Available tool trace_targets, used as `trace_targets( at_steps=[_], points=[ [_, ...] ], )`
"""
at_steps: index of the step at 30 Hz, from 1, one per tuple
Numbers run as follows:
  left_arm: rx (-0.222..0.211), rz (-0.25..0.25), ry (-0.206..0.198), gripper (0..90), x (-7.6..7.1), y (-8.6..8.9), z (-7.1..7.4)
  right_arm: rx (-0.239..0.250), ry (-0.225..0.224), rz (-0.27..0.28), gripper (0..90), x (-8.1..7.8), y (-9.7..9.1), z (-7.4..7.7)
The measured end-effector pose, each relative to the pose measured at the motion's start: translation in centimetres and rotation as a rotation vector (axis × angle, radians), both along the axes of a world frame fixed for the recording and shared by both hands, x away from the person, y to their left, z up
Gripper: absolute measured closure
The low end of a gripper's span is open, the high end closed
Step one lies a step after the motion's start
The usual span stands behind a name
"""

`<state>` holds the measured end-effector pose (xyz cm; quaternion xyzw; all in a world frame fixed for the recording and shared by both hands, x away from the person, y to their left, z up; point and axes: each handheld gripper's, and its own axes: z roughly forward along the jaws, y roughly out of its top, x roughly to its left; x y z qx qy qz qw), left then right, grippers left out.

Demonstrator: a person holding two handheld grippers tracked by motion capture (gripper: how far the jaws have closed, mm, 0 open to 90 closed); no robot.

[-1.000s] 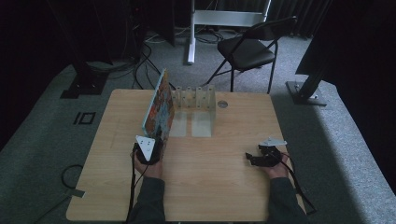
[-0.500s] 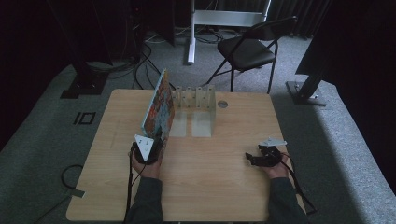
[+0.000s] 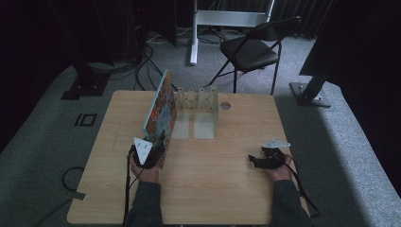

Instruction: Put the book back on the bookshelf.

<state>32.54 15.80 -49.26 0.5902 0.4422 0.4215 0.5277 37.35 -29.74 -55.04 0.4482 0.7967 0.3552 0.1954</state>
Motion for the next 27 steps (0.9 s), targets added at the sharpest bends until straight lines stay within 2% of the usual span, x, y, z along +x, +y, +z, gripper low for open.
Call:
trace_targets(
  at_steps=[5, 8, 13, 23, 27],
  points=[
    [0.011, -0.051, 0.008, 55.6, -0.2, 0.3, 0.0, 0.000, 0.000, 0.001, 23.6, 0.0, 0.0, 0.0],
    [0.025, -0.066, 0.010, 54.2, -0.4, 0.4, 0.1, 0.000, 0.000, 0.001, 23.6, 0.0, 0.0, 0.0],
    [0.019, -0.089, 0.015, 53.5, -0.7, 0.8, 0.2, 0.000, 0.000, 0.000, 23.6, 0.0, 0.0, 0.0],
    [0.071, -0.162, 0.054, 52.1, -1.2, 1.6, 0.3, 0.000, 0.000, 0.000, 23.6, 0.0, 0.0, 0.0],
    [0.080, -0.177, 0.057, 52.0, -1.4, 1.8, 0.4, 0.000, 0.000, 0.001, 23.6, 0.0, 0.0, 0.0]
  ],
)
